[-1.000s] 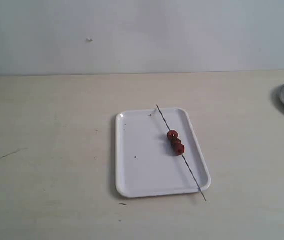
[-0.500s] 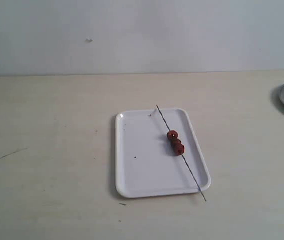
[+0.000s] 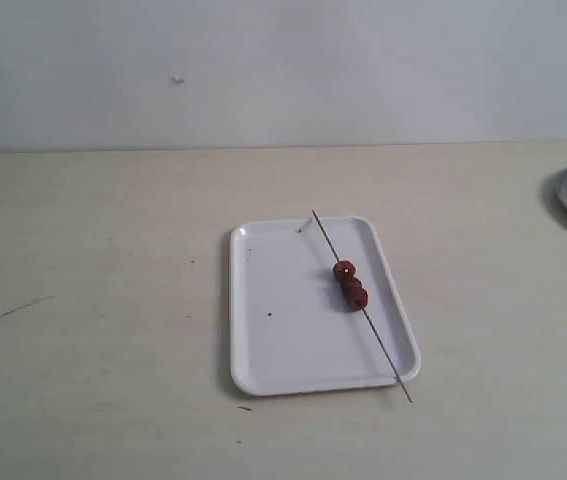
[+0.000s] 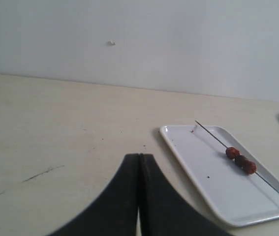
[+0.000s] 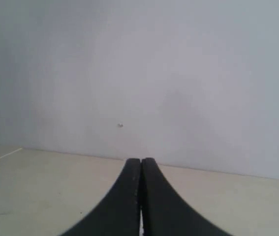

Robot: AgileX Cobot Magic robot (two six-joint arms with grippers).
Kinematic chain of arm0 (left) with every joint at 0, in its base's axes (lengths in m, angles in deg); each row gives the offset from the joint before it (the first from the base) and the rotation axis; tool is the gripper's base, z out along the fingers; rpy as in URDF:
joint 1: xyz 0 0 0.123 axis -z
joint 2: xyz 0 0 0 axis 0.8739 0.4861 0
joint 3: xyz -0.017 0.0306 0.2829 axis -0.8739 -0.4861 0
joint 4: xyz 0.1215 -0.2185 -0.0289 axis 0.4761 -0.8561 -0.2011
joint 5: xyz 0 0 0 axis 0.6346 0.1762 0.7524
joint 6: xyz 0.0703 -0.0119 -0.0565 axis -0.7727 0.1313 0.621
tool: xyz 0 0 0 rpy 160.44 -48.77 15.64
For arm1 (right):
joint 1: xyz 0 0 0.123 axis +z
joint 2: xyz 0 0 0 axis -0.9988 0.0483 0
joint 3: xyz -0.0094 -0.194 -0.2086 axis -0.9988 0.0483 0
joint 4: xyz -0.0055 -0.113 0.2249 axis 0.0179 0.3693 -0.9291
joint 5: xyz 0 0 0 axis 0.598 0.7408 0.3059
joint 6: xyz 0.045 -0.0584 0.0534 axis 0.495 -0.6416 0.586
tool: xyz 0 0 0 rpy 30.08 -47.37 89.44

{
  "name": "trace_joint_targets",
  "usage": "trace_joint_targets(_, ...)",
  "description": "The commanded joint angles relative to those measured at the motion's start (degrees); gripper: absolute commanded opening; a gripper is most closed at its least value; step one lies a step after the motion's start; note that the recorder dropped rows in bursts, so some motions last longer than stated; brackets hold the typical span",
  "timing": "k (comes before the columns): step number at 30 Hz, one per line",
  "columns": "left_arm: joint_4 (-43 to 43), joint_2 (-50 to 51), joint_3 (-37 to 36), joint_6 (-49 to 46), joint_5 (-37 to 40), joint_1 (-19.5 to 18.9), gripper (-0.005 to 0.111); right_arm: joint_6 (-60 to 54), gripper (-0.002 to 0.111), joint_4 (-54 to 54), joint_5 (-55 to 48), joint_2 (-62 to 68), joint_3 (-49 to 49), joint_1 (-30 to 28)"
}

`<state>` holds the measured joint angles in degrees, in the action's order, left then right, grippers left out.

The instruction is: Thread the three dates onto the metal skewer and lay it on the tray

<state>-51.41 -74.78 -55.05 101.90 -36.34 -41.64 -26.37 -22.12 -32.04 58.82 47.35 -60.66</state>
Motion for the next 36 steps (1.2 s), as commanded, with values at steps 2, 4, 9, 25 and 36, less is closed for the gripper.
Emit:
trace_joint_targets(2, 0.02, -0.38, -0.27, 0.26, -0.18, 0.16, 0.000, 45.84, 0.000, 44.62, -1.50, -0.41, 0.26, 0.06)
trace_joint_targets(4, 0.02, -0.38, -0.27, 0.26, -0.18, 0.16, 0.000, 67.56, 0.000, 65.92, -3.24, -0.41, 0.26, 0.06)
trace_joint_targets(9, 0.02, -0.38, -0.27, 0.26, -0.18, 0.16, 0.000, 101.95, 0.000, 98.03, -8.40, -0.41, 0.26, 0.06)
trace_joint_targets(25, 0.14, -0.38, -0.27, 0.28, -0.18, 0.16, 0.000, 101.53, 0.000, 105.12, -25.33, -0.41, 0.26, 0.06)
trace_joint_targets(36, 0.14, -0.38, -0.27, 0.28, -0.18, 0.16, 0.000, 104.71, 0.000, 106.20, -26.97, -1.26, 0.26, -16.20)
